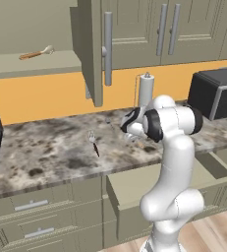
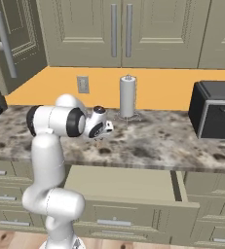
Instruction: Organize the utensils by type. Pick up the wooden spoons from the counter and place them in the open cabinet. Then pick up the metallic utensils from the counter and place them in the open drawer.
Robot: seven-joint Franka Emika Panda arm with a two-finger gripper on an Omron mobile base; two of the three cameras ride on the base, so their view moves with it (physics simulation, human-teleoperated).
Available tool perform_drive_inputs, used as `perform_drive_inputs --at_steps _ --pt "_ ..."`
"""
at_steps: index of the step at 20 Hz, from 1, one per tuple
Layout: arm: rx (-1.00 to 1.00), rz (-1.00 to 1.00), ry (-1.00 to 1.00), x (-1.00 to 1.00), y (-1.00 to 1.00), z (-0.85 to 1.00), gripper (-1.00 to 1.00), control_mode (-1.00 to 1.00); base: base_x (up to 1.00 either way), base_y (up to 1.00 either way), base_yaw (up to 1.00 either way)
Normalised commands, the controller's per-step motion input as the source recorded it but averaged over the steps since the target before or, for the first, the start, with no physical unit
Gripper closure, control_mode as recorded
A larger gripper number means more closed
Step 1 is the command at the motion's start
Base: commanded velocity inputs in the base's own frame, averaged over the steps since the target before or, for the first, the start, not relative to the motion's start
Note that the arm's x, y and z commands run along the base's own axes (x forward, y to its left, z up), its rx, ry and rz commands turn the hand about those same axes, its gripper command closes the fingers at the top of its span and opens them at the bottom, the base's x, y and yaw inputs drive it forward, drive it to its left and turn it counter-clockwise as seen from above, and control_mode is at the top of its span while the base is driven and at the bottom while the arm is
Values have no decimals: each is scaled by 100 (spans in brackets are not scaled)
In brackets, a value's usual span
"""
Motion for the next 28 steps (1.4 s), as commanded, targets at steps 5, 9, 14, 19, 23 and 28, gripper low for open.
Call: perform_drive_inputs --at_steps 5,9,14,19,23,28 --pt "4 0 -9 -44 21 49 100 -100 0 0 0" --pt "11 -1 -17 -63 0 100 100 -100 0 0 0" --pt "15 -2 -8 -61 -4 100 100 -100 0 0 0" --pt "10 0 0 -50 -7 100 100 -100 0 0 0" --pt "-1 0 7 -87 -9 78 100 -100 0 0 0" --pt "-16 0 2 -100 -12 35 100 -100 0 0 0"
